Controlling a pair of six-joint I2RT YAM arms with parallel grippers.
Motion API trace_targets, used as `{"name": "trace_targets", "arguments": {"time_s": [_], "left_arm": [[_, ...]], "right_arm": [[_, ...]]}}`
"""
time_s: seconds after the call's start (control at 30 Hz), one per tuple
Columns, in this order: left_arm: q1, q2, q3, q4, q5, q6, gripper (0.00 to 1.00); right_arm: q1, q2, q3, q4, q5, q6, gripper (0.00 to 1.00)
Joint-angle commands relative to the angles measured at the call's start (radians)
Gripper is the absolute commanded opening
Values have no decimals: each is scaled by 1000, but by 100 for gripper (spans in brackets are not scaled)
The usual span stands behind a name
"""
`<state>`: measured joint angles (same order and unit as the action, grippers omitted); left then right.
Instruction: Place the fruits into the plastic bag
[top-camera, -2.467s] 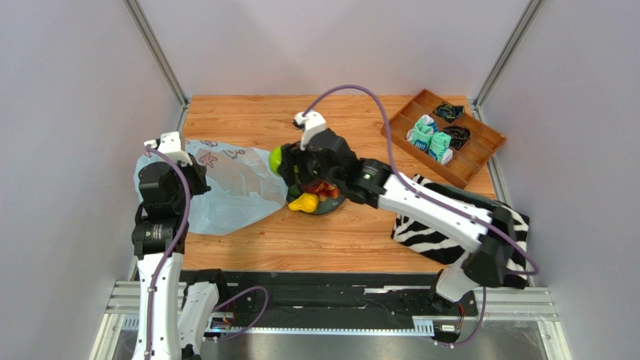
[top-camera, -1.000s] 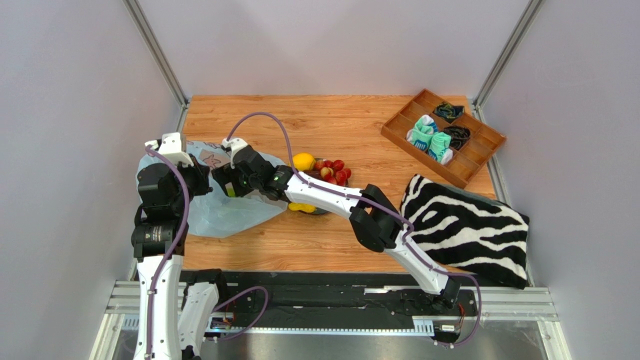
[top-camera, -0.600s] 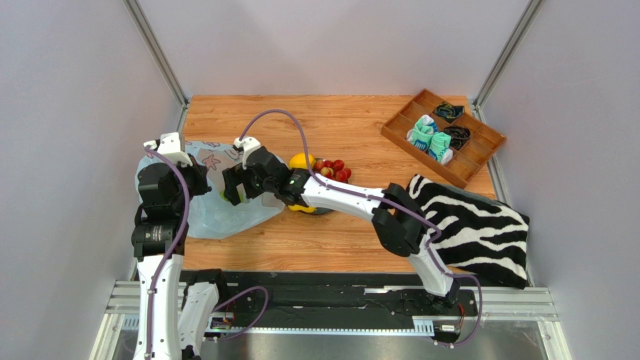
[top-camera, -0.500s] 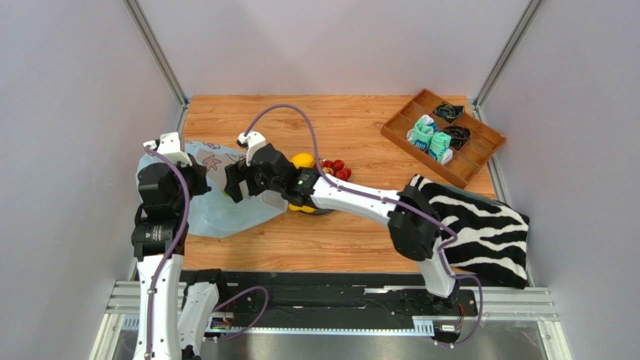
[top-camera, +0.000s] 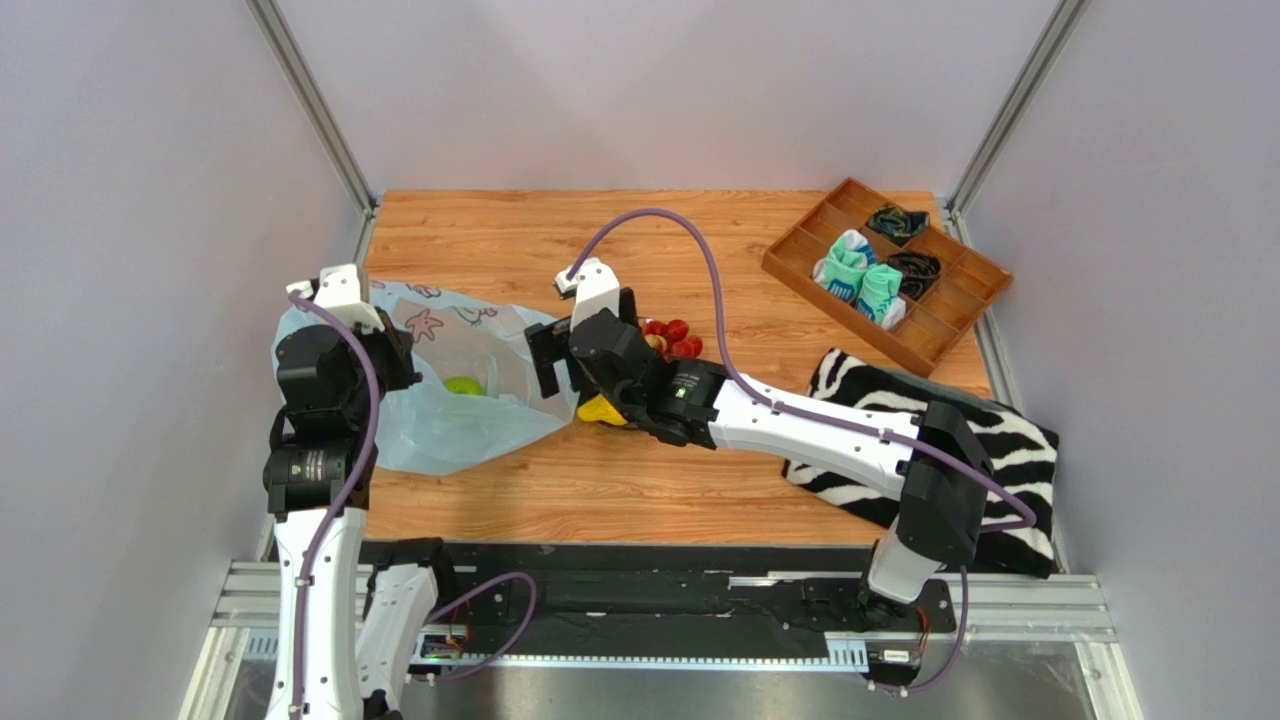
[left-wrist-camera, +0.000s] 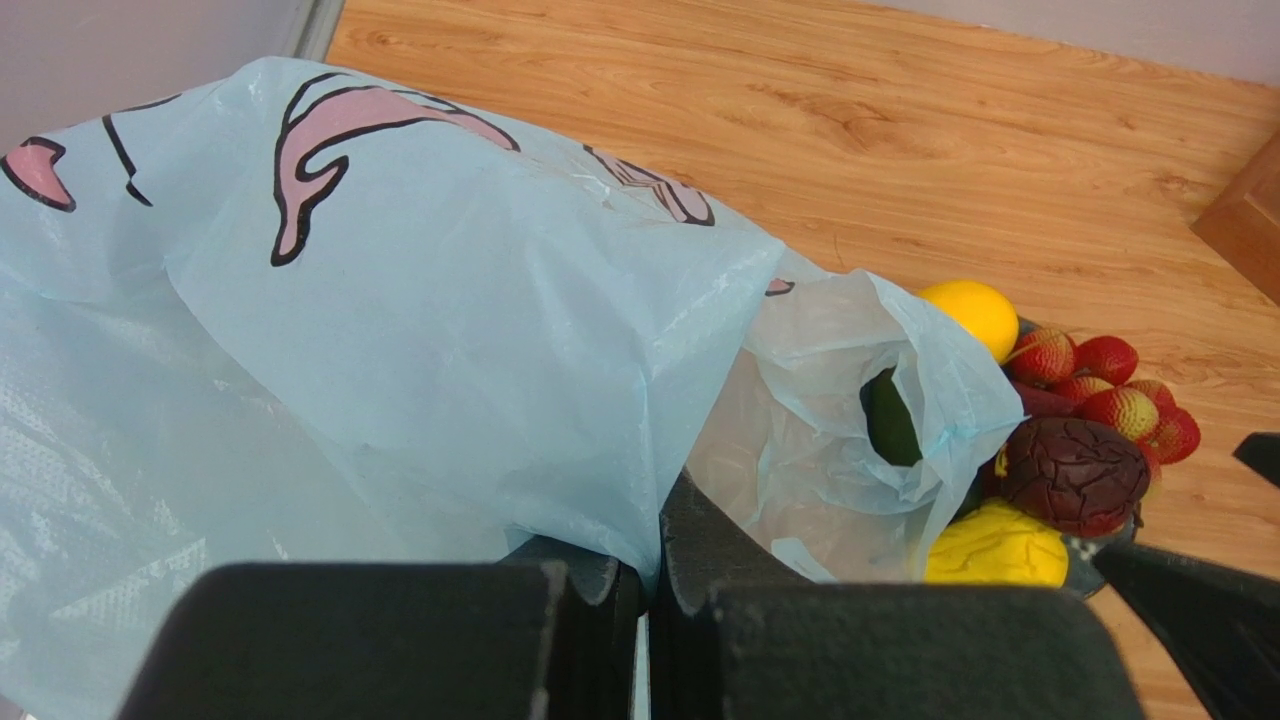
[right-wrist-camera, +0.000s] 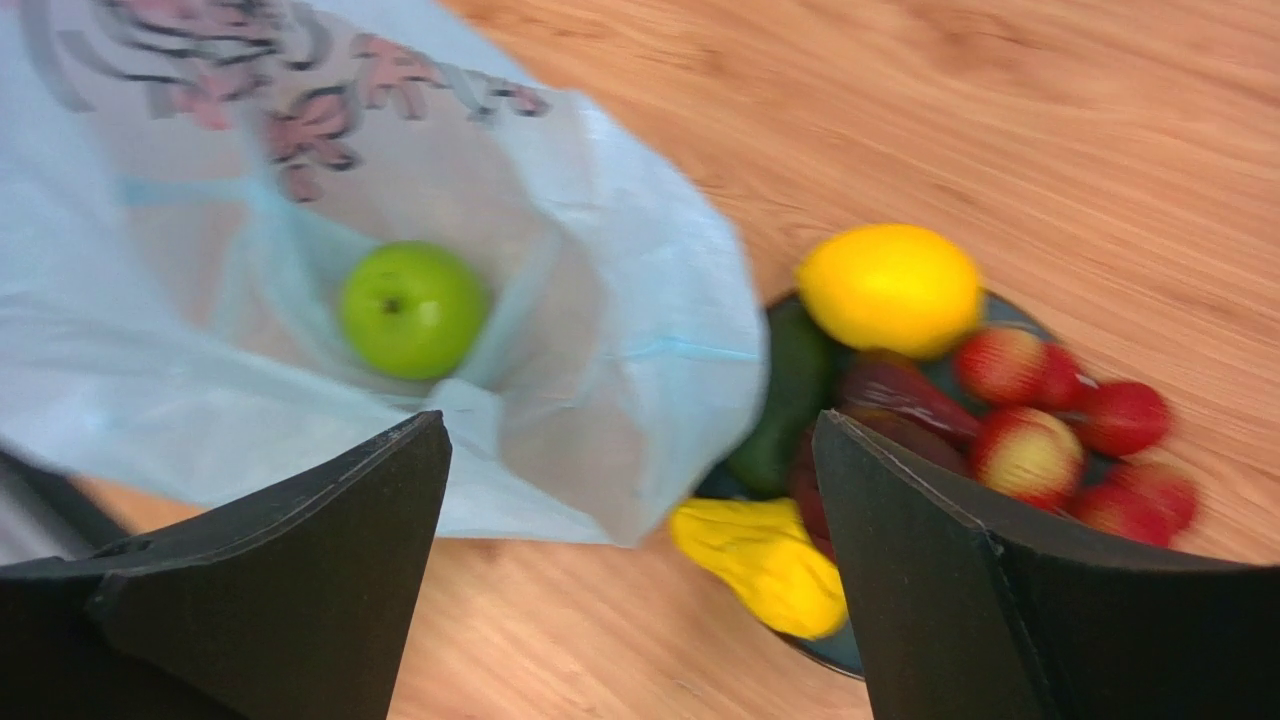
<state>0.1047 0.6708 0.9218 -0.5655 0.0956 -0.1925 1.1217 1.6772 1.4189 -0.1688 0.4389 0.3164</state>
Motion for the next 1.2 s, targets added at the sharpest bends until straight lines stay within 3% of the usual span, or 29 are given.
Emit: {"name": "trace_targets", "arguments": {"time_s": [0.0, 0.33, 1.17], "left_arm": [[-2, -4, 8, 13, 4, -8, 0], [-2, -2, 2, 18, 7, -10, 0], [-2, 4, 2, 18, 24, -13, 0]], "right_arm": [[-2, -5, 20, -151, 320, -13, 98], [-36, 101, 135, -362, 317, 66, 100], [-74, 211, 150, -344, 190, 12, 99]]}}
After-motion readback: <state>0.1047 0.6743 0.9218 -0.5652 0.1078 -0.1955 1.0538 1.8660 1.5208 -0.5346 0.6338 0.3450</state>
